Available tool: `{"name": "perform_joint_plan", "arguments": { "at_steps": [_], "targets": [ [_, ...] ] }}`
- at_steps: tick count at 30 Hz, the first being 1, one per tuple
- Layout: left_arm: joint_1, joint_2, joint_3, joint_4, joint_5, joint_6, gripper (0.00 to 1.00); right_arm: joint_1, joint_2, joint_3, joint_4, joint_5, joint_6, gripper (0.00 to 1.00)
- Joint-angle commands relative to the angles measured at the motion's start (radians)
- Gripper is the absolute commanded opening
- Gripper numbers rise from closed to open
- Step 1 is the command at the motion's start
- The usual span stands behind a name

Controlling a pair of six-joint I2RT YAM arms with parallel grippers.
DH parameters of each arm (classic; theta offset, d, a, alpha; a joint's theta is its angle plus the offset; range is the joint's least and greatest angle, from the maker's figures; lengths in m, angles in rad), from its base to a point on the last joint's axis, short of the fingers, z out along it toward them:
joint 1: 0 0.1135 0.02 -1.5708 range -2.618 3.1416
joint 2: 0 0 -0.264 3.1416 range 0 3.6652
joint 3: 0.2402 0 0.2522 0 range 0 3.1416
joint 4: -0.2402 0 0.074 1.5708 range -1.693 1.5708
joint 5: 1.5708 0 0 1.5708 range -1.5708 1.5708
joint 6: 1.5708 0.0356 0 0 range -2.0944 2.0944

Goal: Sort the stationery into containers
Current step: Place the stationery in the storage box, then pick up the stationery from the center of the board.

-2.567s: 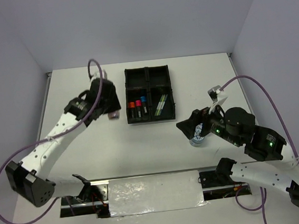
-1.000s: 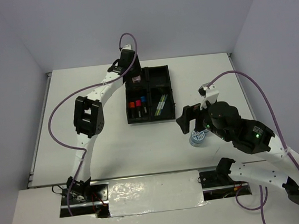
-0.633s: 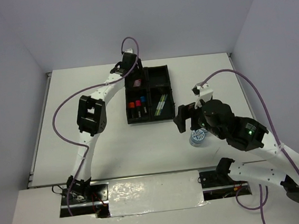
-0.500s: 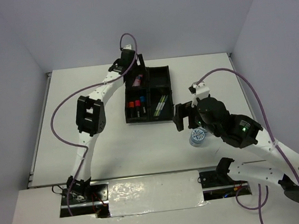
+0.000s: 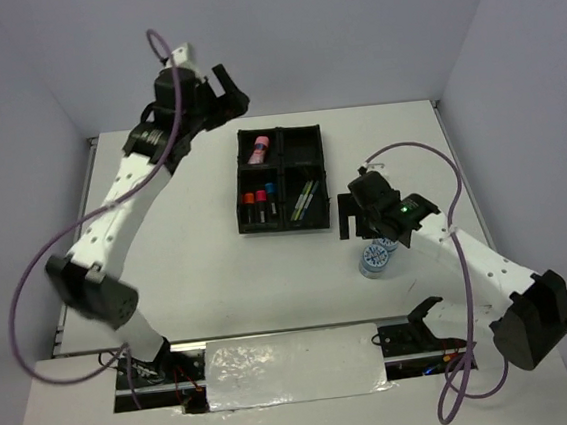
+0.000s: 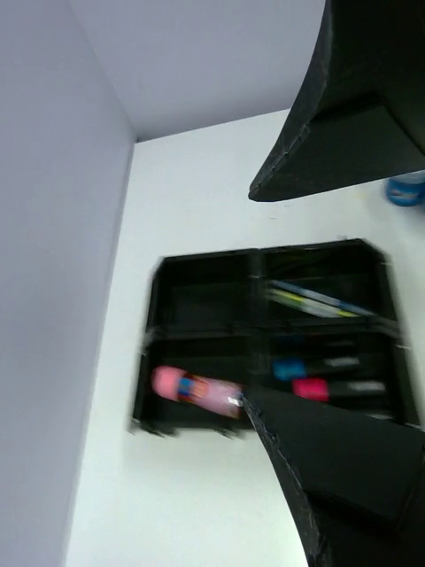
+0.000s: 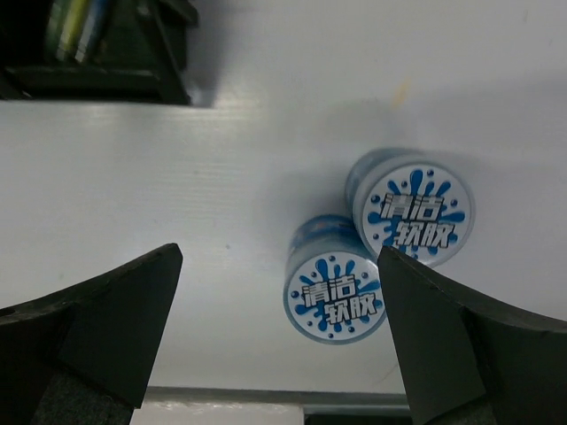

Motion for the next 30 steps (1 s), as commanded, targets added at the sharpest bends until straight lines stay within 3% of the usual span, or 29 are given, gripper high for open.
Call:
{"name": "perform_joint_plan", "arguments": {
  "at_steps": [1, 6, 13, 20, 30],
  "targets": [
    [-0.010, -0.223, -0.248, -0.100, -0.062, -0.023, 0.99, -0.006, 0.003, -0.028, -0.035, 0.021, 0.065, 1.00],
    [-0.012, -0.501, -0.622, -0.176, -0.093, 0.007, 0.99, 0.000, -0.071, -0.079, -0.061, 0.062, 0.153, 1.00],
    [-0.012, -0.810, -0.851, -0.314, -0.134, 0.079, 0.99, 0.002, -0.120, -0.195, -0.036, 0.088, 0.233, 0.99],
    [-0.012, -0.895, -1.017, -0.301, -0.091, 0.154, 0.99, 0.005, -0.117, -0.255, -0.030, 0.133, 0.312, 0.98],
    [-0.012, -0.896, -1.037, -0.249, -0.056, 0.165, 0.99, 0.003, -0.010, -0.242, 0.031, 0.079, 0.282, 0.89]
  ]
}}
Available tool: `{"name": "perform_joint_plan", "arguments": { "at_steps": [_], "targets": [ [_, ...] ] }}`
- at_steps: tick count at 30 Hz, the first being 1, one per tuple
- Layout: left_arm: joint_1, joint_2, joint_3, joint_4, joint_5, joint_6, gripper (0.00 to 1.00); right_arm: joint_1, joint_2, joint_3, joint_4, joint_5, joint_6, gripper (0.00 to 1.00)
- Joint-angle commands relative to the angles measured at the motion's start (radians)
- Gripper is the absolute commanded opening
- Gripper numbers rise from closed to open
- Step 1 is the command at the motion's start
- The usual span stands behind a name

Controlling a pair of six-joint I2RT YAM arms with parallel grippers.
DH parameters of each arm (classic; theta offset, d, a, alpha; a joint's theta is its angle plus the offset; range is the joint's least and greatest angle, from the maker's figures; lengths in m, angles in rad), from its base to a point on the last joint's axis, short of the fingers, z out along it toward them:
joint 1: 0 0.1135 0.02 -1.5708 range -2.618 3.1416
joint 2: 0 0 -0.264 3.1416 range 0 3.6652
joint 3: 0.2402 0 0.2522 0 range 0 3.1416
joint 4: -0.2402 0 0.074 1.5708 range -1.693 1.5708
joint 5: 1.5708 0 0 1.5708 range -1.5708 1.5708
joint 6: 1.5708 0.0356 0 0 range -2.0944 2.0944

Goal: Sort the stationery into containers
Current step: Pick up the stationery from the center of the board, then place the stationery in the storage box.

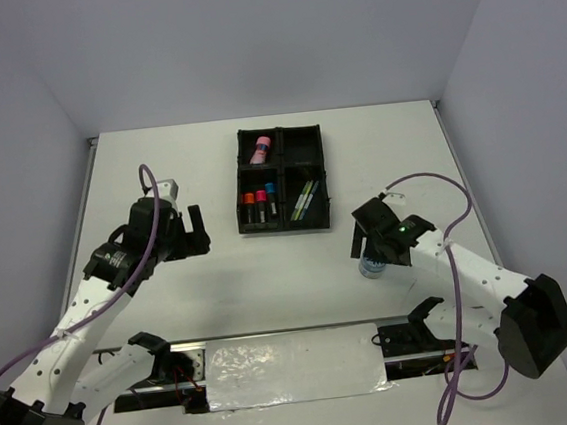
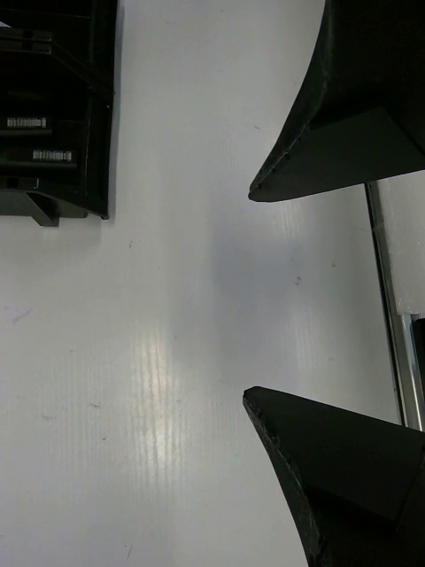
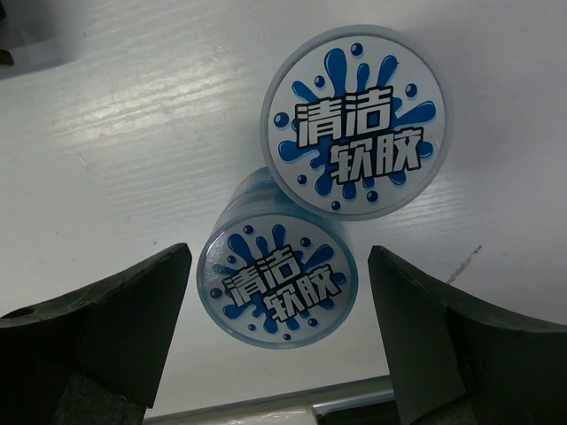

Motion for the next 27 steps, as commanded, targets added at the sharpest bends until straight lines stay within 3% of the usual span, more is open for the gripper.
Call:
{"name": "perform_joint_plan", "arguments": {
  "at_steps": [1, 3, 5, 6, 8, 10, 12, 18, 21, 27],
  "targets": [
    [-0.002, -0.012, -0.006, 0.047, 0.017, 0.029, 0.99, 0.005, 0.033, 0.016, 0.042, -0.004, 0.006, 0.88],
    [-0.002, -0.025, -0.007, 0.050, 0.020, 0.030, 0.99, 0.005, 0.048, 0.016, 0.045, -0.010, 0.008, 0.87],
    [-0.002, -0.031, -0.009, 0.054, 0.025, 0.033, 0.99, 0.008, 0.050, 0.016, 0.047, -0.027, 0.008, 0.77],
    [-0.002, -0.032, -0.010, 0.054, 0.026, 0.033, 0.99, 0.012, 0.039, 0.010, 0.050, -0.030, 0.009, 0.63],
    [-0.002, -0.034, -0.010, 0.058, 0.028, 0.033, 0.99, 0.031, 0.007, 0.010, 0.050, -0.045, 0.011, 0.48],
    [-0.002, -0.035, -0.010, 0.055, 0.025, 0.033, 0.99, 0.052, -0.016, 0.017, 0.048, -0.085, 0.003, 0.21],
    [-0.002, -0.038, -0.010, 0.055, 0.023, 0.030, 0.99, 0.064, -0.048, 0.057, 0.025, -0.115, -0.006, 0.07],
    [-0.002, -0.069, -0.015, 0.058, 0.017, 0.029, 0.99, 0.084, -0.117, 0.281, -0.036, -0.191, -0.093, 0.04],
    [-0.002, -0.090, -0.015, 0.058, -0.001, 0.021, 0.99, 0.084, -0.007, 0.456, -0.010, -0.185, -0.188, 0.03],
    [0.003, -0.113, -0.021, 0.052, -0.038, 0.001, 0.99, 0.057, 0.550, 0.983, -0.042, -0.088, -0.356, 0.02]
  ]
}}
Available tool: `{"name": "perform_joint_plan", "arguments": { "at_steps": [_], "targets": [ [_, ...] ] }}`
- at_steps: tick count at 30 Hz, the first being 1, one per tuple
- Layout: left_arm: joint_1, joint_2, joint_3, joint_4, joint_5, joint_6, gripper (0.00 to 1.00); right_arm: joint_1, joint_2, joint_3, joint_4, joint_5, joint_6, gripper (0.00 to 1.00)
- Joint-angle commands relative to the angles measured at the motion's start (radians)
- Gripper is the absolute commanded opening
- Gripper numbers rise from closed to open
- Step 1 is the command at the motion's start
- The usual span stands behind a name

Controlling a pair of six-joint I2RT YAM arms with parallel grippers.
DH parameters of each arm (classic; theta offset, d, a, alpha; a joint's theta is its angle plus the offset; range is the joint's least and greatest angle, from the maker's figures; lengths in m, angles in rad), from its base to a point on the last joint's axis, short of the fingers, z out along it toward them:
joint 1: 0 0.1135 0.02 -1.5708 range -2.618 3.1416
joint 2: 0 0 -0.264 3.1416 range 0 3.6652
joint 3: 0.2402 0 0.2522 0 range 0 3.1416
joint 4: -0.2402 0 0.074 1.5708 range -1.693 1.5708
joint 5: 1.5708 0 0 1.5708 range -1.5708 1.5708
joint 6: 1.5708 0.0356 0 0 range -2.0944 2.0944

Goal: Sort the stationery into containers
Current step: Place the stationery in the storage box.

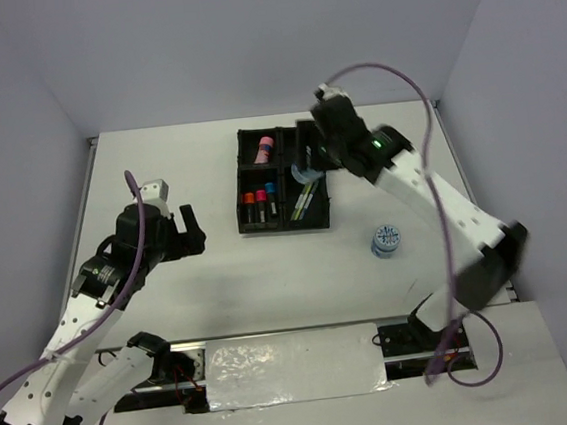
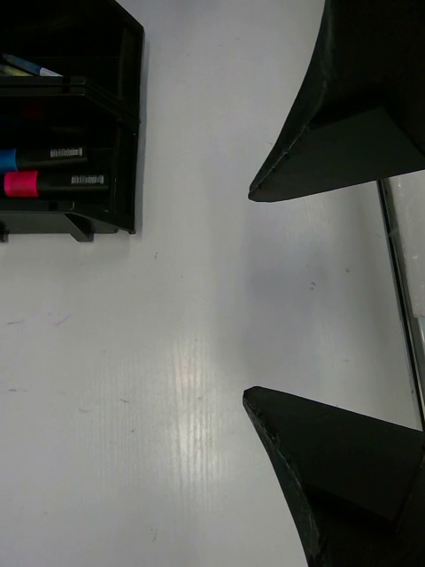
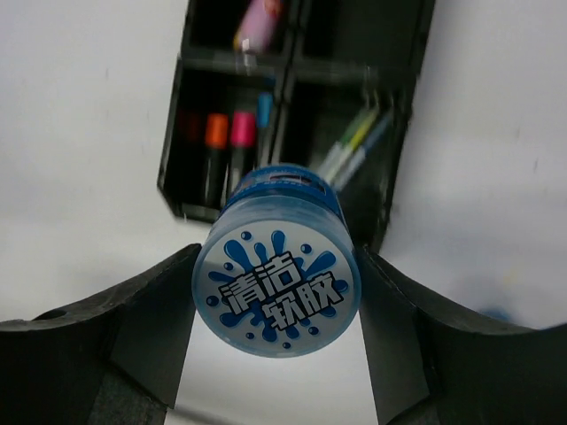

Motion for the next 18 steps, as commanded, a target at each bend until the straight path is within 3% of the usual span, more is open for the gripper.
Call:
{"name": "perform_joint_plan", "arguments": {
  "at_steps": [1, 3, 7, 13, 18],
  "targets": [
    [0.001, -0.022, -0.012, 0.021, -0.028, -0.012, 0.99, -0.033, 0.299, 0.324, -0.037, 0.077, -0.133, 0.01],
    [0.003, -0.031, -0.015, 0.025, -0.023, -0.011, 0.99, -0.050, 0.496, 0.596, -0.135, 0.089, -0.150, 0.00],
    [0.003, -0.046, -0.020, 0.033, -0.013, -0.006, 0.99, -0.076, 0.732, 0.935, -0.224, 0.129, -0.192, 0.00],
    [0.003, -0.045, -0.021, 0.044, 0.015, 0.003, 0.99, -0.146, 0.761, 0.846, -0.047, 0.022, -0.247, 0.01],
    [0.003, -0.034, -0.020, 0.047, 0.029, 0.011, 0.99, -0.182, 0.845, 0.863, -0.037, -0.043, -0.285, 0.02]
  ]
}}
